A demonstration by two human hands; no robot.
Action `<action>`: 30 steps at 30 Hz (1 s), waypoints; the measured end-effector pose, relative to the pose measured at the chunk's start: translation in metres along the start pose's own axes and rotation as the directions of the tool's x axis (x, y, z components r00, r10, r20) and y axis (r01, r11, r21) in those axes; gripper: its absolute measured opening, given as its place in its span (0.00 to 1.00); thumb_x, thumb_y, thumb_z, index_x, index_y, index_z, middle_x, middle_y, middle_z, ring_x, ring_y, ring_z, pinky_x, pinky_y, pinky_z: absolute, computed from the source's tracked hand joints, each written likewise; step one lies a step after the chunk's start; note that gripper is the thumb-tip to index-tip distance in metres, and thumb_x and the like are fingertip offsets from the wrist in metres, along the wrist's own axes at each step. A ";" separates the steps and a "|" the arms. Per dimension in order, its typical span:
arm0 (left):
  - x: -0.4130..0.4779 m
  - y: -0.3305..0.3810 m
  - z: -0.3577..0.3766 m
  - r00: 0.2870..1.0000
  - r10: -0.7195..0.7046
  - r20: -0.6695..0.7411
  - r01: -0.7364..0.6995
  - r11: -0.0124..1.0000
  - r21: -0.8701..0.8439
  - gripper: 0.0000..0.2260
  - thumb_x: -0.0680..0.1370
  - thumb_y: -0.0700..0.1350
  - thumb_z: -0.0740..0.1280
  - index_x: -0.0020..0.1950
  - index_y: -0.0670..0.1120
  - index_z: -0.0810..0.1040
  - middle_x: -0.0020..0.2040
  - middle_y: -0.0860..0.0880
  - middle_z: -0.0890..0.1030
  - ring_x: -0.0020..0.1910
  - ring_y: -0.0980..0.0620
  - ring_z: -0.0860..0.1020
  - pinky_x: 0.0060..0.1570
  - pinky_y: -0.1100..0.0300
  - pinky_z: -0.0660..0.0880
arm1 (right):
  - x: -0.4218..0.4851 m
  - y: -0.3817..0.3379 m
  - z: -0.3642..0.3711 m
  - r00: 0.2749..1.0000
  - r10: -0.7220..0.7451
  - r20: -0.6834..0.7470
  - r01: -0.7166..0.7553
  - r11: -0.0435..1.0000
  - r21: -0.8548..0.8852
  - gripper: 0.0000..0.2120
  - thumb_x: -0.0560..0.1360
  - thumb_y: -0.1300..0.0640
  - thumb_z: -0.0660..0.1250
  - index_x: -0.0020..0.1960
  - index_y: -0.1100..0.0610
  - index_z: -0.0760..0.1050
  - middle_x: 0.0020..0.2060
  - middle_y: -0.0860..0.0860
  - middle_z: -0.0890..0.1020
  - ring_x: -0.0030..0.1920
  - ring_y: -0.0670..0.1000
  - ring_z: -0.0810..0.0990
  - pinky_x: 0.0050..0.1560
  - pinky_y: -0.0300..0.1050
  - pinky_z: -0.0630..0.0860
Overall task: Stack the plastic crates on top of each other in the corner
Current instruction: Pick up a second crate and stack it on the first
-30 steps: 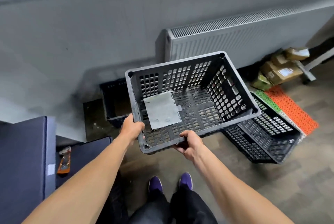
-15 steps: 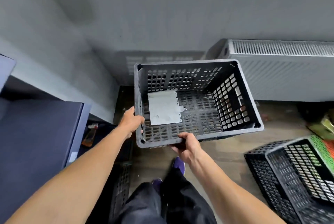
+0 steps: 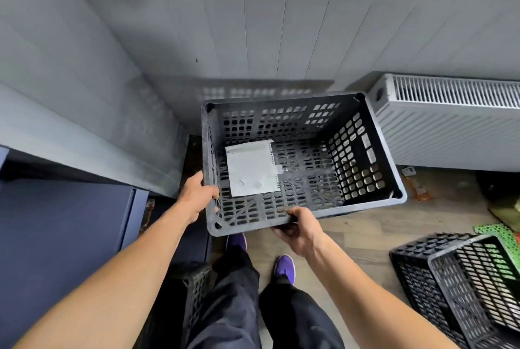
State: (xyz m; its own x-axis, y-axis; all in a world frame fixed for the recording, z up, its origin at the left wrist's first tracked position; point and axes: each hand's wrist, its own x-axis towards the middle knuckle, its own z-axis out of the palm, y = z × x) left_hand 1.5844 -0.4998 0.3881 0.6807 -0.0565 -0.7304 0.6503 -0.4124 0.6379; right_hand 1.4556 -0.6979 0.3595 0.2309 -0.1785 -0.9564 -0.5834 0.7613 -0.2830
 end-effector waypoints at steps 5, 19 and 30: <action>0.049 0.018 -0.021 0.998 0.005 0.059 -0.005 1.000 0.008 0.21 0.73 0.27 0.63 0.56 0.50 0.74 0.48 0.48 0.80 0.44 0.46 0.78 0.47 0.39 0.81 | 0.021 -0.014 0.033 0.998 -0.024 -0.052 0.025 1.000 0.014 0.04 0.76 0.61 0.62 0.44 0.61 0.72 0.41 0.60 0.77 0.43 0.60 0.80 0.44 0.56 0.81; 0.157 0.016 -0.031 0.996 0.030 0.088 -0.044 0.986 0.162 0.19 0.73 0.29 0.66 0.59 0.45 0.76 0.52 0.46 0.81 0.52 0.47 0.78 0.43 0.57 0.77 | 0.097 -0.062 0.013 0.991 0.025 -0.128 -0.006 0.989 0.145 0.06 0.79 0.64 0.61 0.43 0.62 0.70 0.38 0.57 0.73 0.39 0.54 0.77 0.29 0.50 0.82; 0.225 0.003 -0.012 0.995 0.079 0.065 -0.090 0.978 0.190 0.17 0.74 0.29 0.66 0.50 0.52 0.77 0.48 0.47 0.81 0.50 0.44 0.80 0.43 0.51 0.80 | 0.161 -0.071 0.017 0.998 0.007 -0.058 0.007 0.974 0.227 0.05 0.78 0.67 0.61 0.42 0.63 0.70 0.38 0.58 0.73 0.41 0.57 0.78 0.36 0.54 0.82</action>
State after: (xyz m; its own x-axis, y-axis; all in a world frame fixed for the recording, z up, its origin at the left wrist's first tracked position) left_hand 1.7433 -0.5027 0.2287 0.7063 -0.1477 -0.6923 0.5107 -0.5710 0.6428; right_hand 1.5475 -0.7704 0.2274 0.1817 -0.2090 -0.9609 -0.3897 0.8818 -0.2655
